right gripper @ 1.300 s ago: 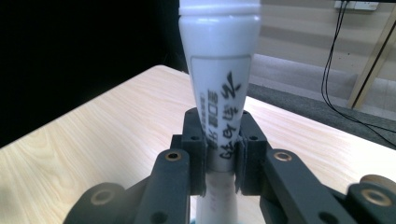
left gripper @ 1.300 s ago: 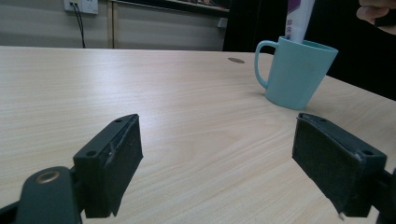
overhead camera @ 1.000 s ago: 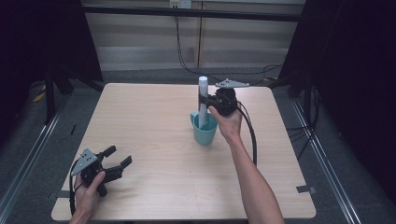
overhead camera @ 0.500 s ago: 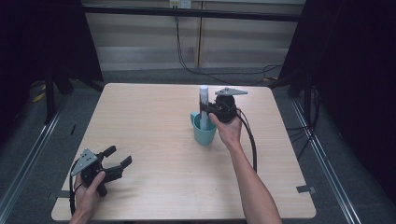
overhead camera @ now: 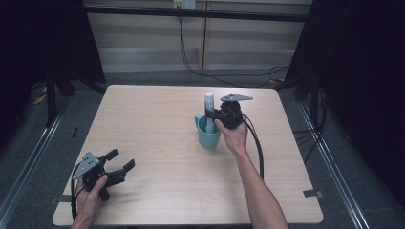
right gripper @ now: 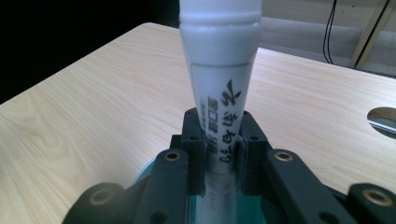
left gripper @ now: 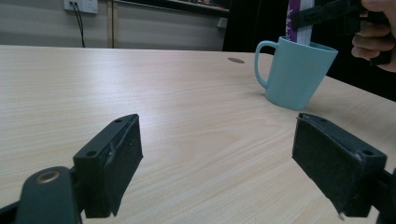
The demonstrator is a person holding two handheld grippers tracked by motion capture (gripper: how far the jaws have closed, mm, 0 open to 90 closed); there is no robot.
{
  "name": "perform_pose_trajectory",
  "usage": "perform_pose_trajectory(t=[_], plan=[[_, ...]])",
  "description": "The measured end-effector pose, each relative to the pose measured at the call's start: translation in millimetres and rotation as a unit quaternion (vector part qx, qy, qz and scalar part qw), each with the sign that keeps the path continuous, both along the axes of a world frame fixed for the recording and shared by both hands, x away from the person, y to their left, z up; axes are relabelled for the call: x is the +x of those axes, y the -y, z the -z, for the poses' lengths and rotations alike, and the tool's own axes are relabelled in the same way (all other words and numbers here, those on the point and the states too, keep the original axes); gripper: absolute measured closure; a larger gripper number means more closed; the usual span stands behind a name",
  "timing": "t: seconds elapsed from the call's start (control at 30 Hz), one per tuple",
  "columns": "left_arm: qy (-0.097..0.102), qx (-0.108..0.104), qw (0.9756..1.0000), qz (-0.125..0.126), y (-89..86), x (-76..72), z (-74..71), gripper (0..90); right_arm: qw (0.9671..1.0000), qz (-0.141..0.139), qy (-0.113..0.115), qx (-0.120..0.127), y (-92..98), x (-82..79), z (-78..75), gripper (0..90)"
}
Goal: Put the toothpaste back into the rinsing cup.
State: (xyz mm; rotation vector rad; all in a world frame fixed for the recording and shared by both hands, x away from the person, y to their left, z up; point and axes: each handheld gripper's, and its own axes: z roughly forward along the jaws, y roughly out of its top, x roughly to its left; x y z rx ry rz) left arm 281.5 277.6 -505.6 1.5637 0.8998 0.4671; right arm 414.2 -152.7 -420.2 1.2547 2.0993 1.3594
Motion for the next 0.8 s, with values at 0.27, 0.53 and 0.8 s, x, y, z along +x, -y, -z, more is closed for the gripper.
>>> perform_pose_trajectory(t=[0.27, 0.53, 0.8], plan=[[-0.001, 0.000, 1.0000, -0.002, -0.6, 0.5, 0.0, 15.8, 1.0000, 0.002, 0.001, 0.004, -1.1, 0.6, 2.0, 74.3], [-0.005, -0.006, 1.0000, -0.002, 0.0, 0.8, 0.1, 15.8, 0.9999, -0.004, 0.008, 0.010, -2.7, 0.8, -5.8, 66.1], [-0.006, -0.008, 0.9999, -0.004, 0.1, 1.1, 0.2, 15.8, 0.9998, 0.001, 0.016, 0.015, -1.6, -2.0, -9.9, 53.7]])
